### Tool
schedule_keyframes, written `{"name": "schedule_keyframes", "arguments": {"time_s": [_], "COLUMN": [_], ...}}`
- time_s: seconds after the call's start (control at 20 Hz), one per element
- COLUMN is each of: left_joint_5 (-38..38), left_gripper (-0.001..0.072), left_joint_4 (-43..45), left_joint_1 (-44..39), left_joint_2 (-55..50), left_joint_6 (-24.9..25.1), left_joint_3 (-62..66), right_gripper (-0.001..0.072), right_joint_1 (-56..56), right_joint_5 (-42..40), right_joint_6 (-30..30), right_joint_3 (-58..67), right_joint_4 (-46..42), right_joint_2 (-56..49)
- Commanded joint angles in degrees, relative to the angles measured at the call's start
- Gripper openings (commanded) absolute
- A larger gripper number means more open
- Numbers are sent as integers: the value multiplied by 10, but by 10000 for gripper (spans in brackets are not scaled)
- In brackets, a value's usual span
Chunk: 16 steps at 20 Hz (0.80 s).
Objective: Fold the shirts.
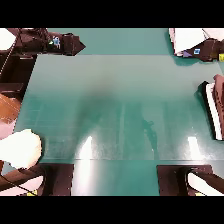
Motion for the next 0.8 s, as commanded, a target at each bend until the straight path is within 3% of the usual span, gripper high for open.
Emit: {"name": "schedule_keyframes", "arguments": {"time_s": [0.0, 0.55, 0.75], "left_joint_5": [2, 4, 47], "left_gripper": [24, 23, 23], "left_joint_4": [0, -2, -10], "left_joint_1": [0, 0, 1], "left_joint_2": [0, 0, 1], "left_joint_6": [0, -1, 0], "left_joint_3": [0, 0, 2], "right_gripper": [18, 18, 18], "right_joint_1": [2, 2, 2], "right_joint_5": [0, 7, 10], "right_joint_6": [0, 0, 0], "right_joint_3": [1, 1, 1], "right_joint_4": [0, 0, 0], "right_joint_2": [0, 0, 0]}}
